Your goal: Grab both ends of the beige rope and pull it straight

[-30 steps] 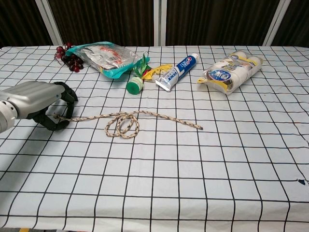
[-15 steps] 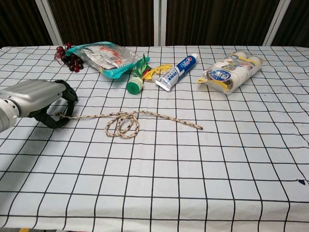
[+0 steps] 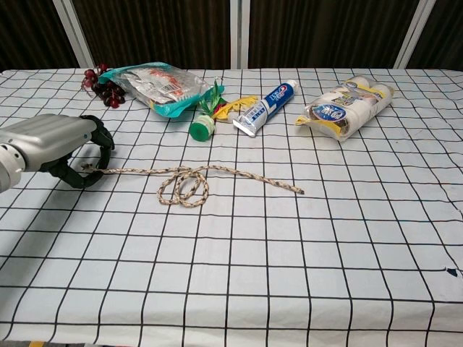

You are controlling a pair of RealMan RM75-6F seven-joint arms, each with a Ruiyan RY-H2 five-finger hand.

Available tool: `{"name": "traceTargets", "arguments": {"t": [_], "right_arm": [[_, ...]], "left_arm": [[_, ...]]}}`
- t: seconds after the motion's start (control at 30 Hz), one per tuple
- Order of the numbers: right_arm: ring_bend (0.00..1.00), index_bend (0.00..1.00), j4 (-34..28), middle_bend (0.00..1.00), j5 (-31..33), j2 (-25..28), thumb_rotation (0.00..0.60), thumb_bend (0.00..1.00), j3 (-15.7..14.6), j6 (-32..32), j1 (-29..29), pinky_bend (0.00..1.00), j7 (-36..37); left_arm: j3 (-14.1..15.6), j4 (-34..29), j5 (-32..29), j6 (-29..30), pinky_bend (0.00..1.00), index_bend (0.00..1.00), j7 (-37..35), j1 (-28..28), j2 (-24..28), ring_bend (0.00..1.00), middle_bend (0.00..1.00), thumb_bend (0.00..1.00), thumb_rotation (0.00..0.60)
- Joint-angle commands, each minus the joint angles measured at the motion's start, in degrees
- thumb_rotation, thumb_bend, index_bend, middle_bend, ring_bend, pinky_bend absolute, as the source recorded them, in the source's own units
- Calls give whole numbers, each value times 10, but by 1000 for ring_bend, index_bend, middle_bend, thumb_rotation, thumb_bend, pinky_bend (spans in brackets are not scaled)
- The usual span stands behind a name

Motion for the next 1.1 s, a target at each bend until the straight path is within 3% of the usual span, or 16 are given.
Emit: {"name": "traceTargets", "arguments": {"t": [0.03,0.3,0.73,1.1], "right_arm": [[0,0,-15,0,-15,-24,600,205,-7,-25,21,0,-26],[0,110,-4,10,-12,-107,600,214,7,-76,72,0,-74],[0,269,54,54,25,-222,600,227,44,-118,135,0,-89],[0,295,95,61,70,-288,600,249,50,-143,158,0,-94]], "left_arm": [[0,-2,0,-1,207,581,-2,0,2,54,236,416,600],[-1,-4,2,2,207,590,-7,2,5,54,246,415,600],[-1,-10,3,3,207,596,-12,3,11,54,252,416,600],[1,-5,2,2,207,599,-13,3,15,55,256,416,600]]}}
